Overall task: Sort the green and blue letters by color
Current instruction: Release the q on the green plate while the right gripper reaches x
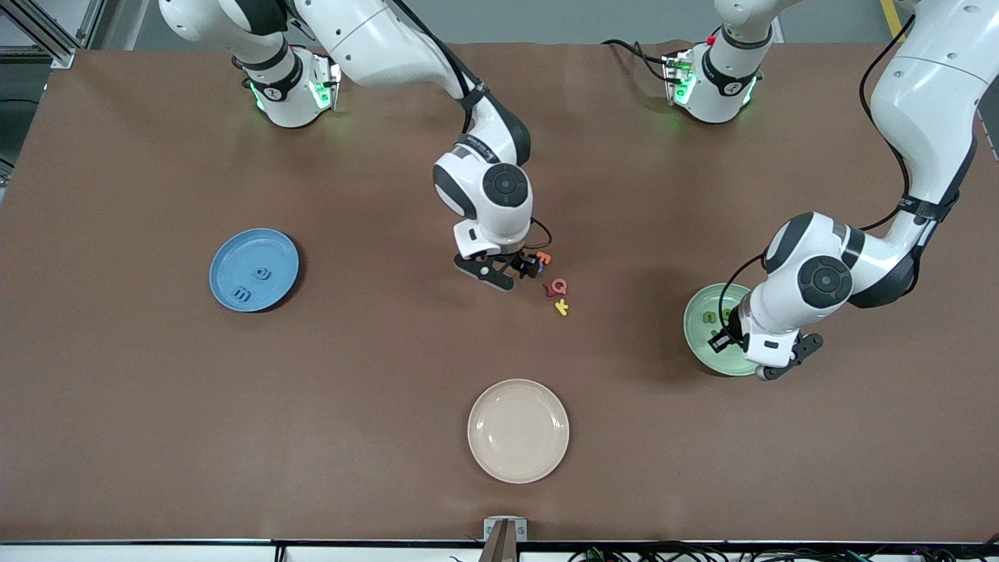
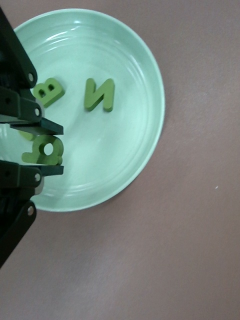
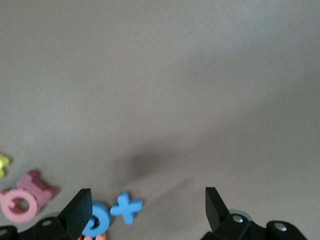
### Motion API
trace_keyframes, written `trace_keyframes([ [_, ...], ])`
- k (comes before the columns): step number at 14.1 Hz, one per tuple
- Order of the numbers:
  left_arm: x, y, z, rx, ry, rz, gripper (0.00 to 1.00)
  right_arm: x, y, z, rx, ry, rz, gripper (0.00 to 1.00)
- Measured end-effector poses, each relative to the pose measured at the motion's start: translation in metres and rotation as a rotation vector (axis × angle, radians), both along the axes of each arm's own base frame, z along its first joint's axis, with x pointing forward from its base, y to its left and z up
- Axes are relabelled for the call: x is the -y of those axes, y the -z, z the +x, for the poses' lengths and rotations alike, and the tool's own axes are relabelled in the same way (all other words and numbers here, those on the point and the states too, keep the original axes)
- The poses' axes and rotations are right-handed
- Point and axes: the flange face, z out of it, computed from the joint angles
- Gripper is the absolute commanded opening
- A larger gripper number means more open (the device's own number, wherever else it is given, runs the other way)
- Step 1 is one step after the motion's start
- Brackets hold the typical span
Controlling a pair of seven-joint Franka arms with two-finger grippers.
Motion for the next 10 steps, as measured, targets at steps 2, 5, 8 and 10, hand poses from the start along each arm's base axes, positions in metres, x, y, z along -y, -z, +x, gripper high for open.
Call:
trace_keyframes([
  [2, -0.006, 0.006, 0.003, -0.006, 0.001, -0.002, 0.13, -0.011, 0.006, -0.012, -0.001, -0.005, -0.005, 1.0],
  [5, -0.007, 0.012, 0.005, -0.012, -0.002, -0.013, 0.23, -0.017, 0.019, -0.02, 0.002, 0.0, -0.01, 1.0],
  [8, -0.008, 0.013, 0.007, -0.013, -0.005, -0.017, 0.45, -0.009, 0.028, -0.011, 0.013, 0.015, -0.02, 1.0],
  [10, -0.008, 0.013, 0.007, -0.013, -0.005, -0.018, 0.63, -0.004, 0.026, -0.002, 0.02, 0.028, -0.018, 1.0],
])
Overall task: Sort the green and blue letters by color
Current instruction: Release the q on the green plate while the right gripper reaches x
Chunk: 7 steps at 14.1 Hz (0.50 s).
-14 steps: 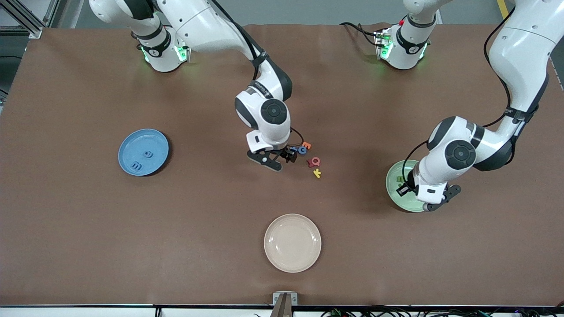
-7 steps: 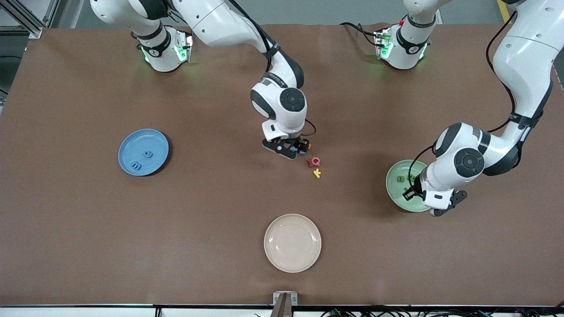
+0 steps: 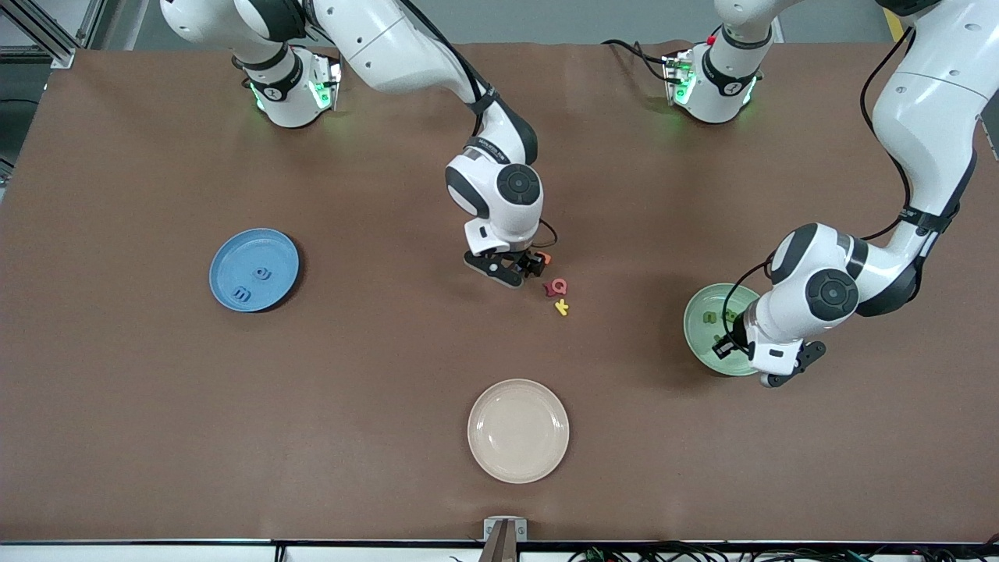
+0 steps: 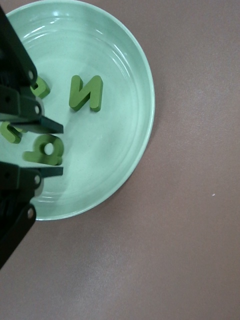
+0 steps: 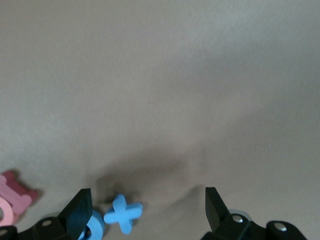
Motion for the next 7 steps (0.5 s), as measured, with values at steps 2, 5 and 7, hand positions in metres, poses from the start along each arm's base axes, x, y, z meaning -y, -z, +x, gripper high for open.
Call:
trace_keyframes([
  [2, -0.0001, -0.0003, 0.0003, 0.001, 0.0, 0.0, 0.7, 0.0011, -0.0017, 0.0033, 0.004, 0.004, 0.003, 1.0],
  [5, -0.0004, -0.0016, 0.0015, 0.004, -0.001, 0.0, 0.71, -0.0031, -0.0002, -0.0019, 0.004, 0.005, 0.003, 1.0],
  [7, 0.0002, -0.0026, 0.0022, 0.006, -0.001, -0.001, 0.72, -0.0064, 0.0017, -0.0052, 0.01, 0.079, 0.008, 0.96],
])
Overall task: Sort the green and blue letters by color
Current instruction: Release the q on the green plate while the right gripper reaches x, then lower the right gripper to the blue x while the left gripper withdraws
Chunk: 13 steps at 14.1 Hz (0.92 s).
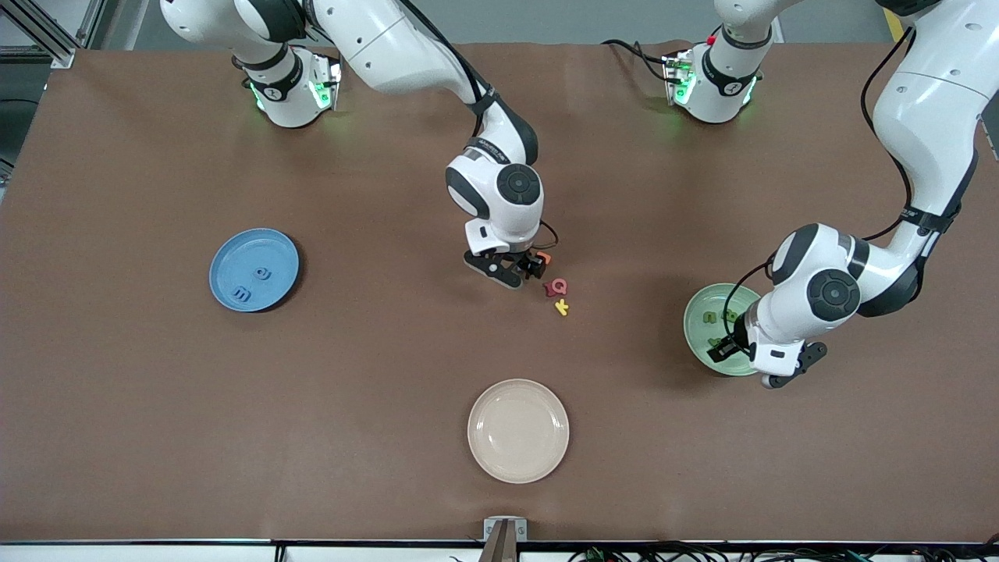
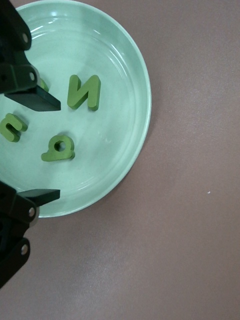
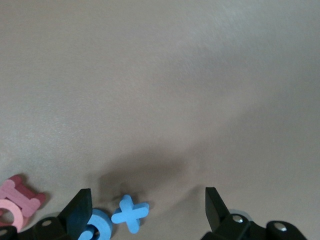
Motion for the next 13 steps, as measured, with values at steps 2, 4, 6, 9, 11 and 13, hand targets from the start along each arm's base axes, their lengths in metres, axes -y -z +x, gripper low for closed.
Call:
trace_keyframes([
  [2, 0.001, -0.002, 0.001, 0.004, 0.0, 0.0, 0.76, -0.002, 0.002, -0.002, 0.006, 0.111, 0.005, 0.93],
  [4, 0.001, -0.003, 0.003, 0.008, 0.0, -0.001, 0.86, -0.003, 0.003, -0.003, 0.008, 0.217, 0.006, 0.91],
  [6, 0.001, -0.004, 0.003, 0.01, -0.001, -0.001, 0.96, -0.004, 0.002, -0.003, 0.013, 0.306, 0.009, 0.88],
  [9, -0.001, -0.009, 0.008, 0.022, -0.006, -0.002, 0.99, -0.005, 0.001, -0.003, 0.016, 0.374, 0.011, 0.86],
  [11, 0.0, -0.015, 0.013, 0.036, -0.009, -0.005, 0.99, -0.006, 0.002, -0.005, 0.014, 0.376, 0.012, 0.85],
  [13, 0.001, -0.02, 0.014, 0.022, 0.015, -0.049, 0.99, -0.008, 0.002, -0.007, 0.013, 0.373, 0.011, 0.82],
])
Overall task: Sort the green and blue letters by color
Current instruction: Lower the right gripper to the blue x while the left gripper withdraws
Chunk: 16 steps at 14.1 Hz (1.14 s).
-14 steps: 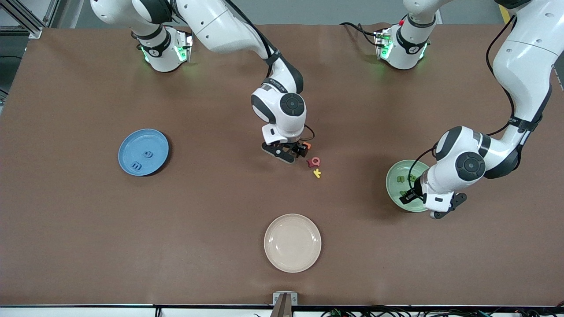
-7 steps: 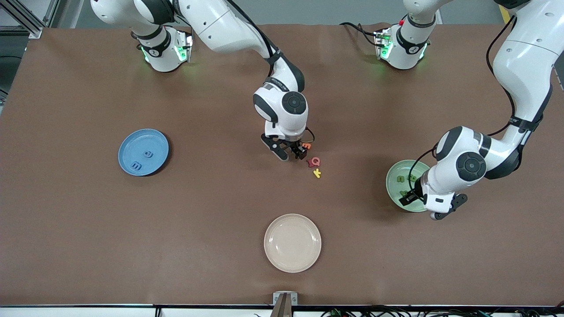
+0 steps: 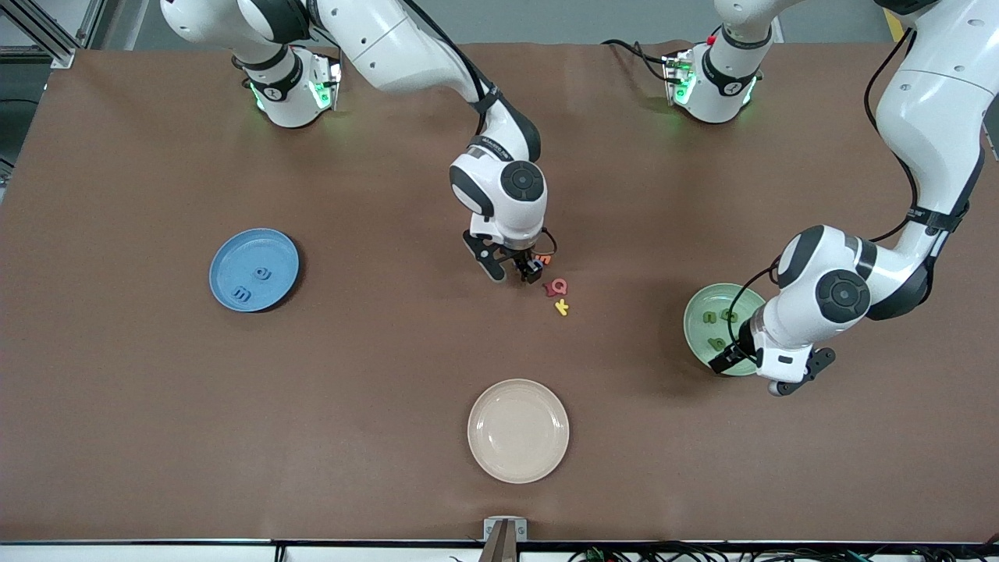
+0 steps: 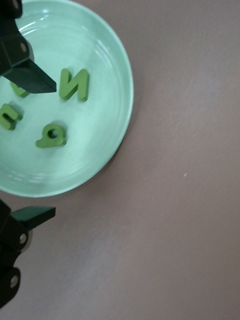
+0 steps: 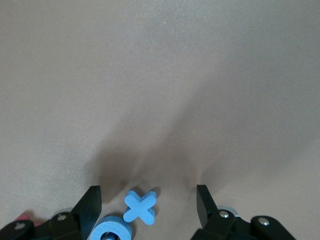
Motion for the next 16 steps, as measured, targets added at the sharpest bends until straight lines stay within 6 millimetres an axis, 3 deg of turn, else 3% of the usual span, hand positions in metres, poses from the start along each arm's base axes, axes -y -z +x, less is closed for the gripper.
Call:
trace_keyframes([
  [4, -0.013, -0.011, -0.004, -0.045, 0.151, -0.082, 0.99, -0.01, 0.001, -0.013, -0.002, -0.023, 0.0, 0.73],
  [6, -0.01, -0.021, -0.014, -0.046, 0.243, -0.099, 0.99, -0.014, 0.001, -0.018, -0.001, -0.033, -0.001, 0.67],
  [9, -0.004, -0.039, -0.028, -0.022, 0.395, -0.12, 0.99, -0.016, 0.0, -0.02, 0.001, -0.043, -0.001, 0.66],
  [11, -0.011, -0.052, -0.034, -0.006, 0.481, -0.133, 0.99, -0.016, 0.0, -0.02, 0.001, -0.057, -0.002, 0.66],
  [13, -0.022, -0.068, -0.038, -0.008, 0.509, -0.116, 0.99, -0.015, 0.001, -0.019, 0.001, -0.088, -0.004, 0.67],
  [16, -0.02, -0.108, -0.042, 0.022, 0.52, -0.09, 0.99, -0.014, 0.001, -0.018, 0.001, -0.107, -0.005, 0.66],
])
